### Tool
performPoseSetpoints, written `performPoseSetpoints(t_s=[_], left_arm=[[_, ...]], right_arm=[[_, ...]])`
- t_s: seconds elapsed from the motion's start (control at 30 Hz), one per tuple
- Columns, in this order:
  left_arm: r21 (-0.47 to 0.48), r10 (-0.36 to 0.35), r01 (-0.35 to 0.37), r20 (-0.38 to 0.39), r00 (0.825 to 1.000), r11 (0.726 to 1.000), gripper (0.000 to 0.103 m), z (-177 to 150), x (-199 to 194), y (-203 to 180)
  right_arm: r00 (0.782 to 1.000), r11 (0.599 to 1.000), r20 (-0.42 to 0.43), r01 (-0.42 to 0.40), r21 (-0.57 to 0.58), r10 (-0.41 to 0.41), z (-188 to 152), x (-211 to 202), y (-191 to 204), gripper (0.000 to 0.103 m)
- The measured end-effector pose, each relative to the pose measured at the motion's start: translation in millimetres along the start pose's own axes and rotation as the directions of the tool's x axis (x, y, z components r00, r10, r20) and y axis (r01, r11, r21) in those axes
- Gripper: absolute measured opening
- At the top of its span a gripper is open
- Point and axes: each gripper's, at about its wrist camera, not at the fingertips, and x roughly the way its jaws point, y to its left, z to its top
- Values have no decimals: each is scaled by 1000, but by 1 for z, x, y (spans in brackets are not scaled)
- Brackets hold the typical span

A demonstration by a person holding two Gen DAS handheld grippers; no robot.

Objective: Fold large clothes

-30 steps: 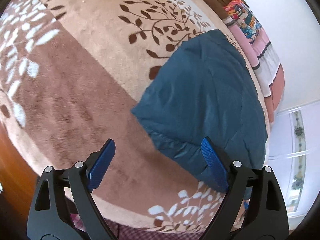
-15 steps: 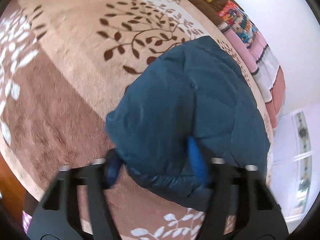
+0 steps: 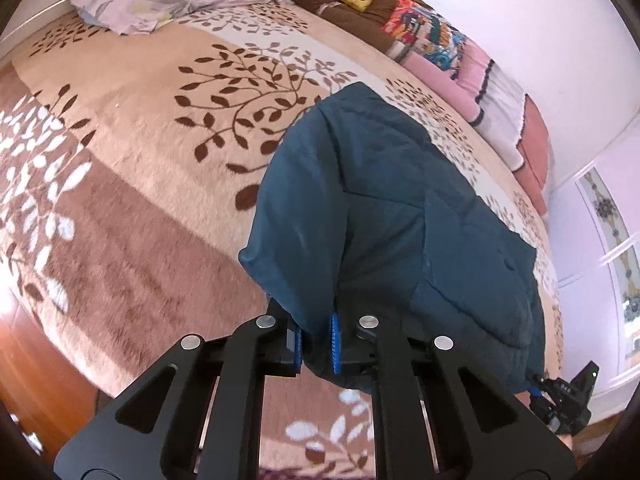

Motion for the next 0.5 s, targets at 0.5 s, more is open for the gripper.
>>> performPoseSetpoints(t_s=[0.5], left_arm=[[9,-10,10,-28,1000,1000,10,-53,-38,27]], right_arm=[[999,997,-4,48,-57,-48,-49,-22,-12,20]])
